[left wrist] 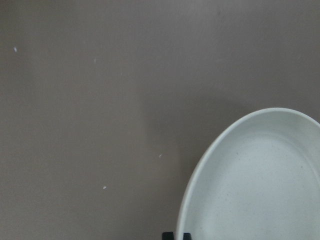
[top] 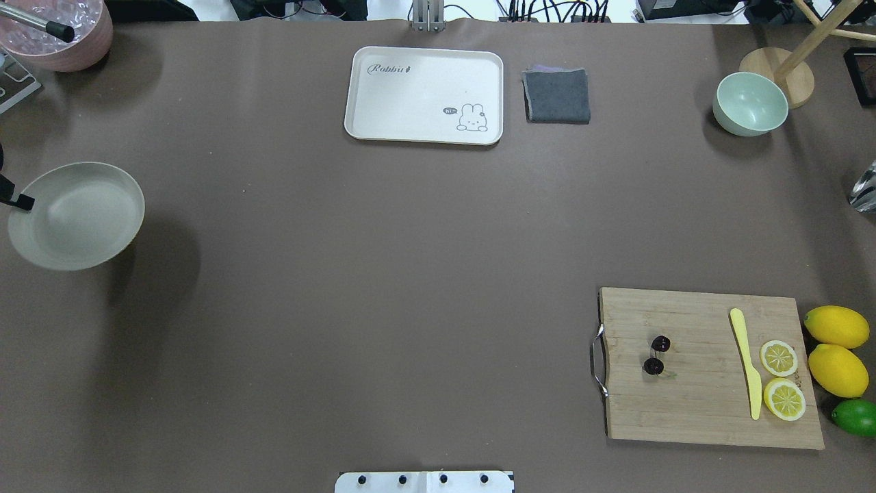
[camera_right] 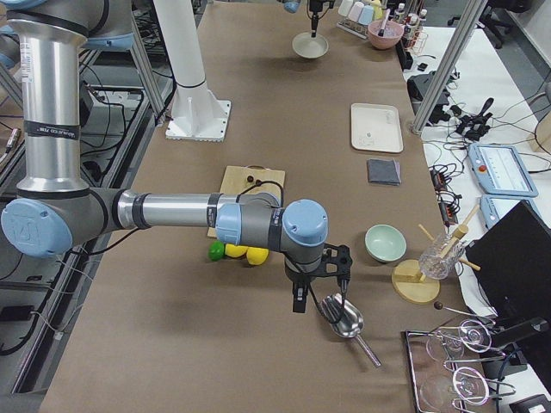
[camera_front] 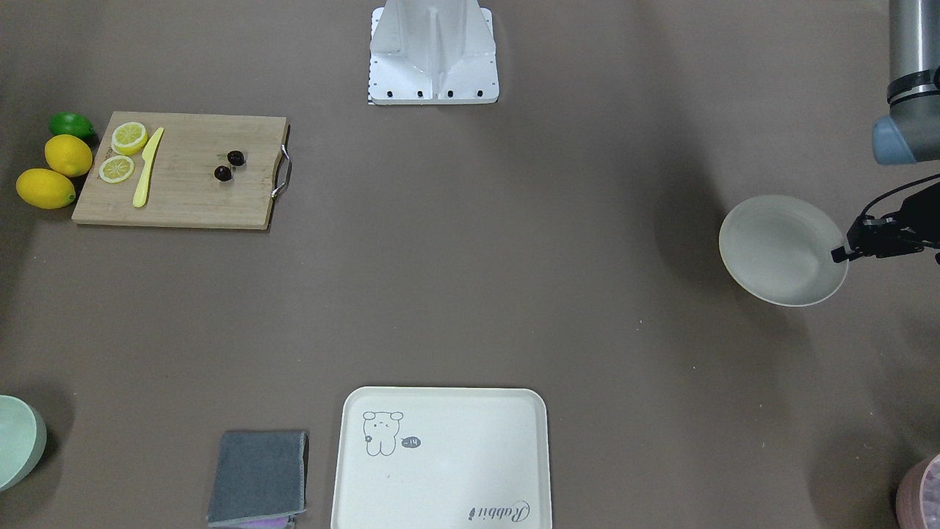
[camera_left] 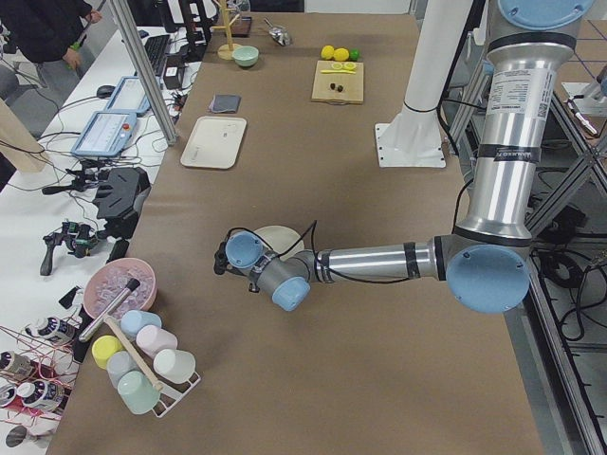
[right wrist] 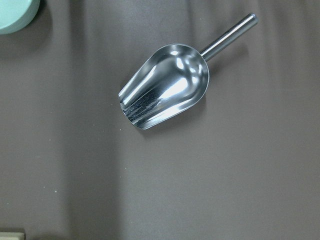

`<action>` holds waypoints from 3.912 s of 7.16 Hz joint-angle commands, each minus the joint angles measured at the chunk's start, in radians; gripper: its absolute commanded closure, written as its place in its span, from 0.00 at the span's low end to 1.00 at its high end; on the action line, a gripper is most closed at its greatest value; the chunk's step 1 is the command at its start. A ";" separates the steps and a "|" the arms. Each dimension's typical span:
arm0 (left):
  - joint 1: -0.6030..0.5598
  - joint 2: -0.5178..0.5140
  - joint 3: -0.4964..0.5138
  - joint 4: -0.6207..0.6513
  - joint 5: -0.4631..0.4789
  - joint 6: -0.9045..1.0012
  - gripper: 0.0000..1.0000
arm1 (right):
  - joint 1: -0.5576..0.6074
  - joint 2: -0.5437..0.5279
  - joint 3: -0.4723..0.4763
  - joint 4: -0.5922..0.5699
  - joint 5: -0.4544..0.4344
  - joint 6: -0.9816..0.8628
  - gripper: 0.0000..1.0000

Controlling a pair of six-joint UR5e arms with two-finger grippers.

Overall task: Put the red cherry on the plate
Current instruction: 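Reach the left gripper to the white plate and grasp its rim, then slide the white plate with the left gripper toward the table center, then release the plate with the left gripper while the right arm reaches toward the board, then lower the right gripper onto the dark cherries and grasp them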

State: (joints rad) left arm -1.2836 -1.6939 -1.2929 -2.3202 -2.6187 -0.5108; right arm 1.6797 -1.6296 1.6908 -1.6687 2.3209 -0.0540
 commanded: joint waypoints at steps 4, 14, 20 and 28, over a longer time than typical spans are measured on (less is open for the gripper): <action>0.190 -0.239 -0.136 0.021 0.096 -0.586 1.00 | 0.000 0.002 0.012 0.001 0.000 0.002 0.00; 0.811 -0.402 -0.238 0.019 0.752 -1.014 0.11 | -0.018 0.002 0.076 0.000 0.043 0.022 0.00; 0.500 -0.278 -0.272 0.022 0.637 -0.680 0.02 | -0.487 -0.064 0.326 0.370 0.039 0.753 0.00; 0.334 -0.173 -0.299 0.018 0.526 -0.531 0.02 | -1.121 -0.092 0.351 0.621 -0.388 1.422 0.00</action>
State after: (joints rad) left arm -0.9431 -1.8788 -1.5891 -2.3018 -2.0912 -1.0411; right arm 0.6072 -1.7209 2.0438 -1.0472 1.9509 1.3558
